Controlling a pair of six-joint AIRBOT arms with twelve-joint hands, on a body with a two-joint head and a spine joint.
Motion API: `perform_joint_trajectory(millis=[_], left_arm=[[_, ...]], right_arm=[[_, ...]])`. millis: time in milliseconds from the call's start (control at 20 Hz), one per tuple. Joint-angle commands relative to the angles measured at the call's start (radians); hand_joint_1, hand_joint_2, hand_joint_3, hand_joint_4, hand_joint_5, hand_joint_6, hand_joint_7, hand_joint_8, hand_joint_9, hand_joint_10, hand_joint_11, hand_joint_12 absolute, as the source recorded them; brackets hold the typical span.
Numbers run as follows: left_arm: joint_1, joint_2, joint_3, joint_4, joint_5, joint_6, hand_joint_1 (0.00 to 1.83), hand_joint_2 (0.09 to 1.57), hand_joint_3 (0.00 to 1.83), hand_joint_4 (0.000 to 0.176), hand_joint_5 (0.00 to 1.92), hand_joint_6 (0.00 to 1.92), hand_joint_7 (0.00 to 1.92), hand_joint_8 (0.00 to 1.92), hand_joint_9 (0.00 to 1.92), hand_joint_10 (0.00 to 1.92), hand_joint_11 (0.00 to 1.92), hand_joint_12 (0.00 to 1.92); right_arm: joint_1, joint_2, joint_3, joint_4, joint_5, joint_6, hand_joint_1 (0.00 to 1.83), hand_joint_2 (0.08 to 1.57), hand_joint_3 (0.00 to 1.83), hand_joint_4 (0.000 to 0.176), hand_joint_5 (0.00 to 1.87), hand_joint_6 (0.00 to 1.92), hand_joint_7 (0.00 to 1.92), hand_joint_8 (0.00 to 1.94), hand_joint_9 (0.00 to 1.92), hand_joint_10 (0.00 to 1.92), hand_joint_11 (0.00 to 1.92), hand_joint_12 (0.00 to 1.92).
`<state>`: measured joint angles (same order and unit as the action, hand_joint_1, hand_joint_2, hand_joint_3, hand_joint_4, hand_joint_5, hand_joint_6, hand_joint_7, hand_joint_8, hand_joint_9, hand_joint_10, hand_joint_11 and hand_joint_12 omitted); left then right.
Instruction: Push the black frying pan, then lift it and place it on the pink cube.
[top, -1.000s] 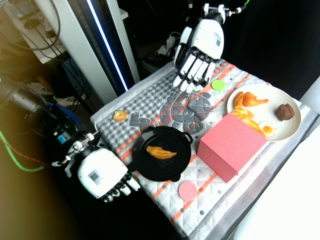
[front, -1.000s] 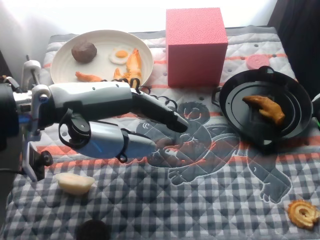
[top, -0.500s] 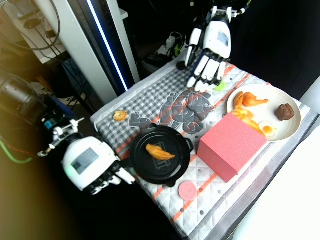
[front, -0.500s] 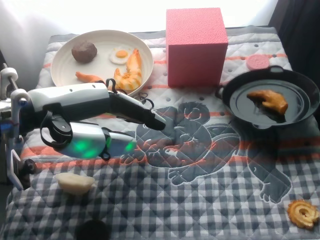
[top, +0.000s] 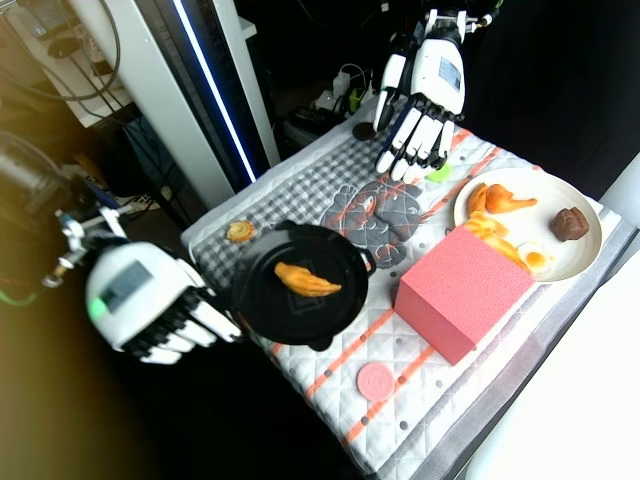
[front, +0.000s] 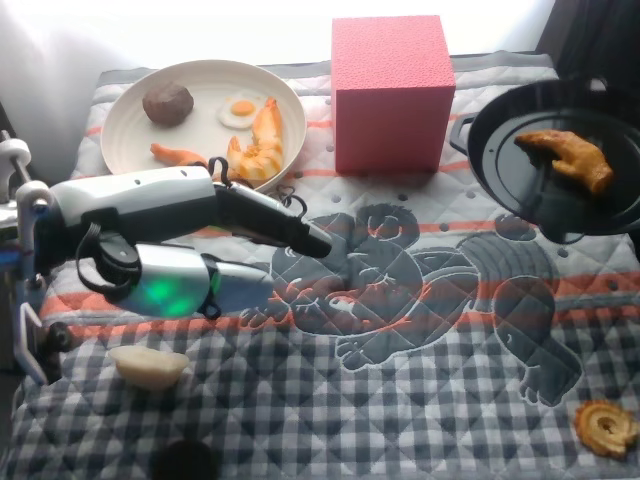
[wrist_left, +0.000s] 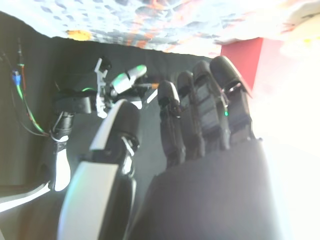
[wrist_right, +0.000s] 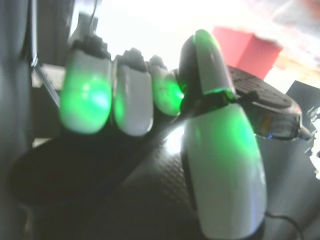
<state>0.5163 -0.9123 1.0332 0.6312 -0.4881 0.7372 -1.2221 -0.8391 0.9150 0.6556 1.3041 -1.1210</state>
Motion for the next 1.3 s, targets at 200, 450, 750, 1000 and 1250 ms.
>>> perform_joint_trajectory(millis=[200,450,750,1000,1250], left_arm=[[-0.002,0.010,-0.004,-0.055,-0.107,0.016,0.68,1.41,0.00,0.000,0.58,0.02,0.46,0.01,0.43,0.02,0.00,1.11],[-0.001,0.009,-0.005,-0.055,-0.113,0.016,0.65,1.44,0.00,0.000,0.55,0.00,0.43,0.00,0.41,0.01,0.00,1.08],[0.006,0.010,-0.005,-0.057,-0.124,0.016,0.79,1.40,0.00,0.000,0.50,0.00,0.40,0.00,0.38,0.01,0.00,1.05],[0.009,0.009,-0.003,-0.058,-0.130,0.016,0.80,1.37,0.00,0.000,0.55,0.02,0.44,0.01,0.42,0.03,0.00,1.09],[0.009,-0.006,0.006,-0.058,-0.140,0.016,0.70,1.41,0.01,0.000,0.58,0.02,0.43,0.00,0.40,0.02,0.00,1.11]], right_arm=[[0.038,0.037,0.016,-0.034,0.121,0.005,1.31,1.33,0.00,0.000,1.17,1.92,1.48,1.94,1.65,1.92,1.68,1.92],[0.159,0.024,0.069,-0.075,0.026,0.005,1.31,1.33,0.00,0.000,1.12,1.92,1.46,1.94,1.64,1.92,1.67,1.92],[0.350,-0.074,0.196,-0.121,-0.148,0.004,1.44,1.29,0.00,0.000,1.20,1.92,1.43,1.94,1.59,1.92,1.62,1.92],[0.480,-0.172,0.301,-0.152,-0.293,-0.011,1.45,1.30,0.00,0.000,1.24,1.92,1.47,1.94,1.63,1.92,1.68,1.92],[0.557,-0.249,0.396,-0.156,-0.400,-0.016,1.41,1.28,0.00,0.000,1.24,1.92,1.46,1.94,1.58,1.92,1.59,1.92]])
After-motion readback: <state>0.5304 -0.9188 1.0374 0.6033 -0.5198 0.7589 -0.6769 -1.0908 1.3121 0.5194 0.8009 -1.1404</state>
